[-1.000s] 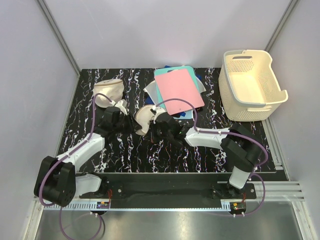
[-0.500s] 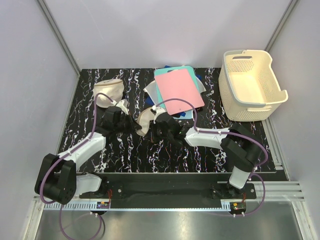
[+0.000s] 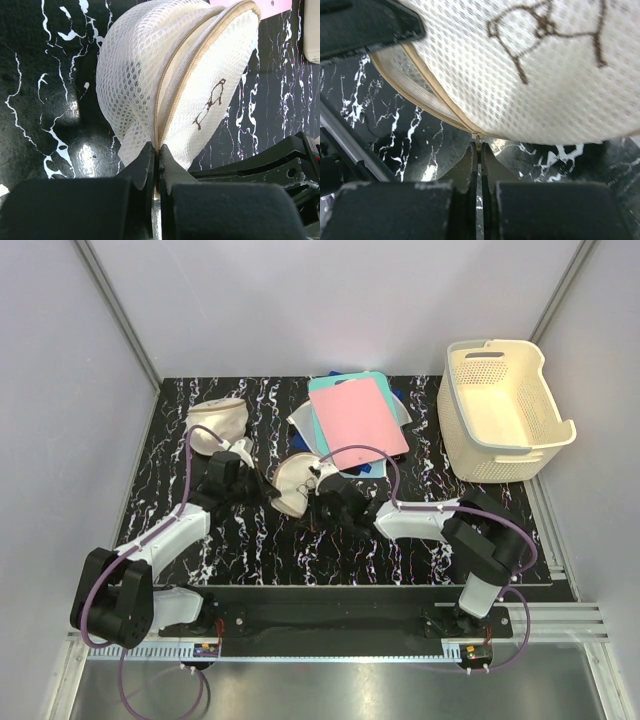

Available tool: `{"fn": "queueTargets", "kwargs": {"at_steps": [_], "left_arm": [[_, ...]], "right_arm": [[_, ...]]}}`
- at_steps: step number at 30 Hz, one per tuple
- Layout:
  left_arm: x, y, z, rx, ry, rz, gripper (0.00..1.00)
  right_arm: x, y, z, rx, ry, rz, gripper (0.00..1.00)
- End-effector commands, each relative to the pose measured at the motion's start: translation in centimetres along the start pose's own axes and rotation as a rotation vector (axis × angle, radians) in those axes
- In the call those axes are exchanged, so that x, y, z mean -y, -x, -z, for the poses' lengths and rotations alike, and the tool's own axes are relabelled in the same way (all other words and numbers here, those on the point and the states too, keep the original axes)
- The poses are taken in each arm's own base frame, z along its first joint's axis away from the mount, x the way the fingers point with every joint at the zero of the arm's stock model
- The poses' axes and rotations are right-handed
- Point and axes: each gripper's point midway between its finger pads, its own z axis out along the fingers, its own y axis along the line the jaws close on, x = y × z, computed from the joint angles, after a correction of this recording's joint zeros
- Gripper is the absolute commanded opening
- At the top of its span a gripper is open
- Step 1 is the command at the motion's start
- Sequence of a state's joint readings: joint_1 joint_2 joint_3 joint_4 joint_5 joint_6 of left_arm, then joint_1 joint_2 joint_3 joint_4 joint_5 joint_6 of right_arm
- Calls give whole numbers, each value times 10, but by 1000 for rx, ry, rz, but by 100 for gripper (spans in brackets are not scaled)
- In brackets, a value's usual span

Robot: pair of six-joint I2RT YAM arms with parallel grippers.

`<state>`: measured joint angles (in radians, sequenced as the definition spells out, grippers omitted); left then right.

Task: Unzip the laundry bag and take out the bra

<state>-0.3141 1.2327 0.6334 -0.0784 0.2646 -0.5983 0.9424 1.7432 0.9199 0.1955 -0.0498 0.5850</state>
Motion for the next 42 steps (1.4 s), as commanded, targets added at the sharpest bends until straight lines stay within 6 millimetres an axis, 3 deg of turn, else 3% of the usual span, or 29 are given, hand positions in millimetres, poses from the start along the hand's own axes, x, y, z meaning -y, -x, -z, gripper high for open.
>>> {"fn": "queueTargets", "kwargs": {"at_steps": [1,16,24,30,35,42], "left_arm": [[8,32,5,97,-11,-38,0],[8,29,8,89,-20,-37,0],[9,26,8,82,-28,-32,0],[11,13,7,49,-64,-14,0],[27,-8,6,4,-123,-14,0],[44,-20,5,-15,-177,-20,2]], "right_arm": [[13,11,16,54,-59,-11,0],[73,29,33,117,-193,-46,0],[87,38,36,133,-227,-37,0],[96,45,38,142,-255,-18,0],[103,60,42,163,-290,10,0],[113,74,51,184,-343,31,0]]}}
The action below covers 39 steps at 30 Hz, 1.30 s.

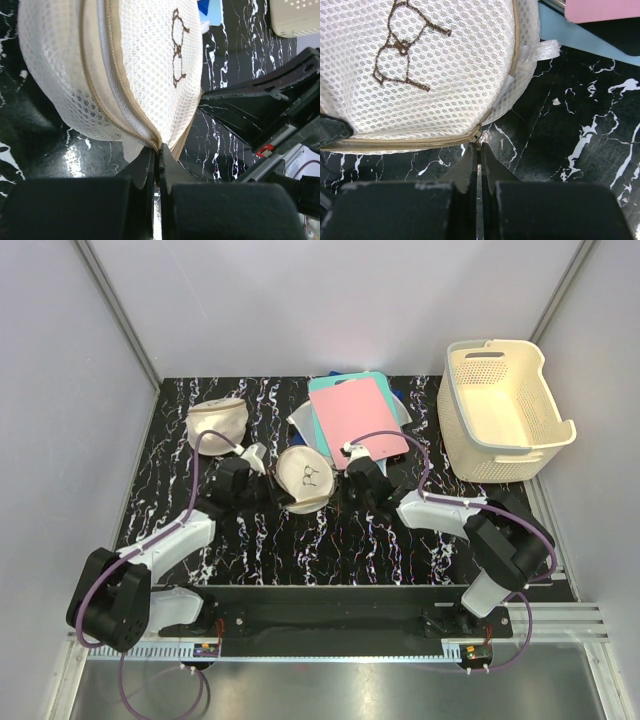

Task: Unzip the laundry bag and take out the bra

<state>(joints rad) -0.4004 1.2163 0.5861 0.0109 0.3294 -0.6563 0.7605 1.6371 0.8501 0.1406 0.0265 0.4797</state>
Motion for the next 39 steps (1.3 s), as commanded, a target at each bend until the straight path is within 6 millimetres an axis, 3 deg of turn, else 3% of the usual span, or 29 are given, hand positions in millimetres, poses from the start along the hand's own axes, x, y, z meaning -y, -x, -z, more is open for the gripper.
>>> {"fn": "queueTargets", "kwargs": {"at_steps": [1,2,3,7,10,13,16,20,21,22,23,25,26,32,39], "left_arm": [[12,8,6,40,-46,-22,9],[12,9,7,39,-37,-26,19],[14,13,9,54,-35,-34,40],[25,32,21,90,-25,-73,76],[21,38,35,98,17,-73,87],[13,48,51,132,53,-72,95],[5,62,70,187,96,-60,99],[0,79,91,206,156,-78,99],[5,91,99,224,165,-118,99],[1,89,103,199,192,-120,99],[-4,95,108,205,214,-120,99],[-6,103,117,216,235,-147,99],[-8,107,121,230,243,-150,99],[-23,111,125,253,316,-174,99],[-35,102,121,228,332,-149,99]], "right_arm": [[32,31,12,78,-150,39,0],[32,33,15,81,-152,42,0],[31,36,21,85,-153,52,5],[31,45,43,94,-171,72,39],[27,56,63,114,-169,83,54],[20,66,77,131,-151,101,61],[4,76,85,139,-90,112,63],[-34,100,85,154,34,138,63],[-42,96,76,130,57,151,63],[-49,99,73,128,74,157,63],[-60,113,72,157,98,161,63],[-73,111,58,133,145,159,63],[-83,123,56,159,172,144,62],[-104,127,3,100,218,110,60],[-107,116,-32,39,223,90,57]]}}
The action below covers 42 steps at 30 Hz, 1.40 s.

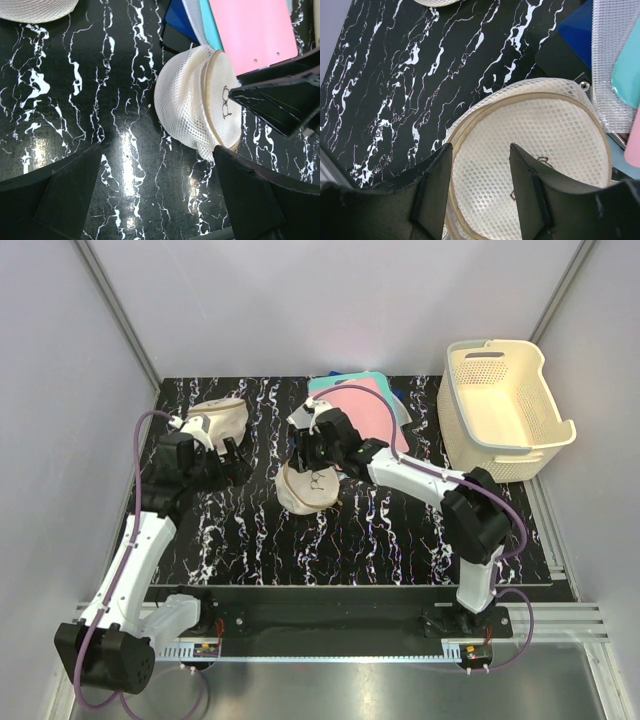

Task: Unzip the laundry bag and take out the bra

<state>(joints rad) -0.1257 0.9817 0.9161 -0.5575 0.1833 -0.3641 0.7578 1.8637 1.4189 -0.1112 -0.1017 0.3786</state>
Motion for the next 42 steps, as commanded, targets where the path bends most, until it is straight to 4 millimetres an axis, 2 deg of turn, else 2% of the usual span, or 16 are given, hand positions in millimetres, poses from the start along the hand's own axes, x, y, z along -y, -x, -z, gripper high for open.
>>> {"fn": "queueTargets", "kwargs": {"at_steps": [1,5,14,18,23,31,35,38,39,42], "left_arm": [[-8,1,0,15,29,-17,99],[-9,1,0,14,29,-16,99],[-9,-1,0,8,26,-14,99],[-10,-3,-1,3,26,-15,99],[-9,-3,-1,2,21,-17,99],[-9,-4,-2,-3,22,-14,99],[-9,-4,-2,-1,21,-14,99],[-9,-4,-2,-1,22,-14,99],[-9,-4,-1,-1,21,-14,99],[-9,-5,-1,-1,21,-14,99]], "right_arm": [[-22,13,-8,15,68,-13,56],[-18,3,-16,-16,56,-15,55],[-25,-14,-24,-59,69,-18,54],[-25,-20,-28,-75,66,-15,54],[-25,-28,-33,-101,59,-10,49],[-36,-35,-39,-136,72,15,47],[-33,-44,-45,-163,45,25,46],[-31,-52,-49,-190,23,33,38],[-29,-54,-50,-196,17,35,31],[-26,-59,-52,-217,1,36,22]]}}
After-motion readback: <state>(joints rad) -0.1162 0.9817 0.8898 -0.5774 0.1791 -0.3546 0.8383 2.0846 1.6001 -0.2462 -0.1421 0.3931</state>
